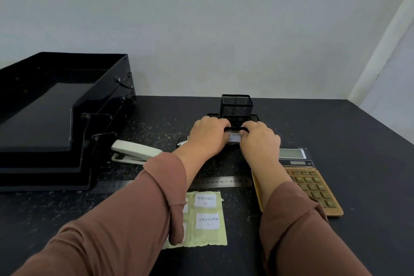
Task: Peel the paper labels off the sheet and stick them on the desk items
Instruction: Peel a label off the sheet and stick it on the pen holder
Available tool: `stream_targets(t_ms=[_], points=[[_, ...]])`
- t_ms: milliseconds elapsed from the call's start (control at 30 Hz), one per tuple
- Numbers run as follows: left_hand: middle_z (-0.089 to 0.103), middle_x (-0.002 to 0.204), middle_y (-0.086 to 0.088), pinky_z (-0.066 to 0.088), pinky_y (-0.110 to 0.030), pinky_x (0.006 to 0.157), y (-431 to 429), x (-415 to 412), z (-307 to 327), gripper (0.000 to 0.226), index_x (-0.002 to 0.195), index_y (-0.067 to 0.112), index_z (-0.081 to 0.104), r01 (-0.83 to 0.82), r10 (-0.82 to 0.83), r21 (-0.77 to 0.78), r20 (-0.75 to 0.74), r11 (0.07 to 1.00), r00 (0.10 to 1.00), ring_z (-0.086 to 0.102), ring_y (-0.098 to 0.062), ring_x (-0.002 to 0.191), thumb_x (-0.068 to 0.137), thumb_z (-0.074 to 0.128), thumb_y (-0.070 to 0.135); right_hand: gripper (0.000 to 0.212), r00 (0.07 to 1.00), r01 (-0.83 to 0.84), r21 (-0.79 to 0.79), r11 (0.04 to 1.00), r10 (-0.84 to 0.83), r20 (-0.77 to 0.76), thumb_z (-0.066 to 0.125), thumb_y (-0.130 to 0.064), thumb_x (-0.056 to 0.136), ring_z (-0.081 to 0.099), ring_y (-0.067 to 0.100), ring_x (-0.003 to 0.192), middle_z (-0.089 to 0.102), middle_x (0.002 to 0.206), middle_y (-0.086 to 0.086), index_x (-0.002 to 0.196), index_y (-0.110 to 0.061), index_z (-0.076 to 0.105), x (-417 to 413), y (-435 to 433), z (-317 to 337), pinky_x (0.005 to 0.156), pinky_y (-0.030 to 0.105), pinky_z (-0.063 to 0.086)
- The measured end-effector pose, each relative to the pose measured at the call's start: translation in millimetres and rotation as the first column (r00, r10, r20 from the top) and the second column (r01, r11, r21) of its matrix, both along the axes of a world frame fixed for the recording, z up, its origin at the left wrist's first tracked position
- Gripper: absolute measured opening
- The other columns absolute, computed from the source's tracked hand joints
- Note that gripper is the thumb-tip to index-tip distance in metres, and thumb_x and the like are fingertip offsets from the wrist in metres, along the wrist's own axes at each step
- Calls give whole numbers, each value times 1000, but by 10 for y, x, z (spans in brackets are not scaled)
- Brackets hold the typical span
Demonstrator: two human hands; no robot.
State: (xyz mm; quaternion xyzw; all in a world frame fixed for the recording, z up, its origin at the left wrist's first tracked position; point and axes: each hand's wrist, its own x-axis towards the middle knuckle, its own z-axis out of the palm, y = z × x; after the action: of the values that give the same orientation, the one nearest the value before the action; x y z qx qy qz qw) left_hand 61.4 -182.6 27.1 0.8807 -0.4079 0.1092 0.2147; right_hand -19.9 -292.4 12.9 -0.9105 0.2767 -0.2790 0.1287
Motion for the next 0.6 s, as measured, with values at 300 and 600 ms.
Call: stream_targets(t_ms=[300, 600], points=[[62, 113, -5, 44, -42, 89, 25, 64, -3, 32, 118, 26, 56, 54, -49, 42, -103, 998, 993, 53, -29, 106, 87, 52, 22, 42, 994, -36, 19, 999, 38, -103, 45, -22, 86, 55, 30, 99, 59, 113, 6, 128, -26, 48, -33, -5, 29, 77, 38, 34], [63, 93, -9, 30, -36, 70, -32, 16, -112, 26, 106, 19, 48, 12, -14, 28, 71, 1000, 997, 52, -33, 87, 82, 57, 24, 34, 986, 34, -185, 982, -63, -156, 55, -41, 82, 59, 30, 84, 65, 93, 6, 105, -18, 43, -10, 83, -46, 70, 38, 26]])
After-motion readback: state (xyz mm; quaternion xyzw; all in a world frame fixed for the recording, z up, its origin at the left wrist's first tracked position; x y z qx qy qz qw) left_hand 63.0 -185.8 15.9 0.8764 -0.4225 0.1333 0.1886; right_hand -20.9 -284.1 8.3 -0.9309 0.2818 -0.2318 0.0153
